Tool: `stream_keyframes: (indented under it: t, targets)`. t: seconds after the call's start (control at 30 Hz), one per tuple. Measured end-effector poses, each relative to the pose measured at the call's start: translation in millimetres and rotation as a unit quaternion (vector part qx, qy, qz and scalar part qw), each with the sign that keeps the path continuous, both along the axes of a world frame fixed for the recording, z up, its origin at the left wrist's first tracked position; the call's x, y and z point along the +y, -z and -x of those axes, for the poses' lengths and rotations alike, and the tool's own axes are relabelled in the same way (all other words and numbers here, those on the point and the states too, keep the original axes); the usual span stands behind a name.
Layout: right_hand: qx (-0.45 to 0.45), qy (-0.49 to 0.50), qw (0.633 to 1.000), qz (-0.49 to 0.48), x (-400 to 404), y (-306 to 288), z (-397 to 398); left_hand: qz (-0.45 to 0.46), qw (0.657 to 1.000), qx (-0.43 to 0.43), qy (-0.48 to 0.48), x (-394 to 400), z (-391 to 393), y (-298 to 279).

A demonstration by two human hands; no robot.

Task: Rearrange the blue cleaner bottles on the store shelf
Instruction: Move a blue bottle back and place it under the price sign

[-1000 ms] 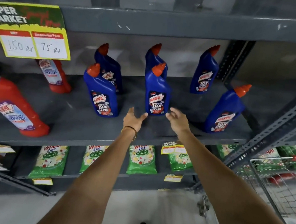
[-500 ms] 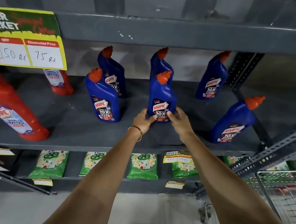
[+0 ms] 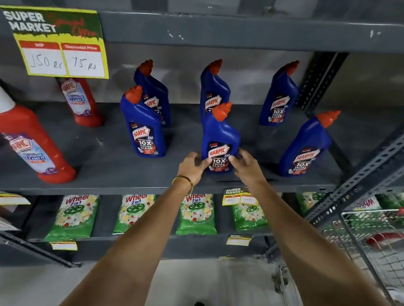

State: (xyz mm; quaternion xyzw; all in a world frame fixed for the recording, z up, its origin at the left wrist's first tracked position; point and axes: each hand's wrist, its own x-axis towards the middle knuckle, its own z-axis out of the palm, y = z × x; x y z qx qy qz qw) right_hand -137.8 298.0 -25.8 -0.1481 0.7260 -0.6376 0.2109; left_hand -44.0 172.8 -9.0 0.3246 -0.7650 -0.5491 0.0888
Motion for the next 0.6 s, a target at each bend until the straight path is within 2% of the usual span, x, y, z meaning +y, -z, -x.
stream_keyframes:
  t: [0.2,0.6]
  targets:
    - [0.008,-0.006,1.0,-0.006,7,-1,-11,0.01,1.0,-0.014,0.011,5,-9,-3]
    - [-0.002,-0.012,1.0,-0.024,14,-7,-15,-0.024,1.0,-0.014,0.01,6,-12,-2]
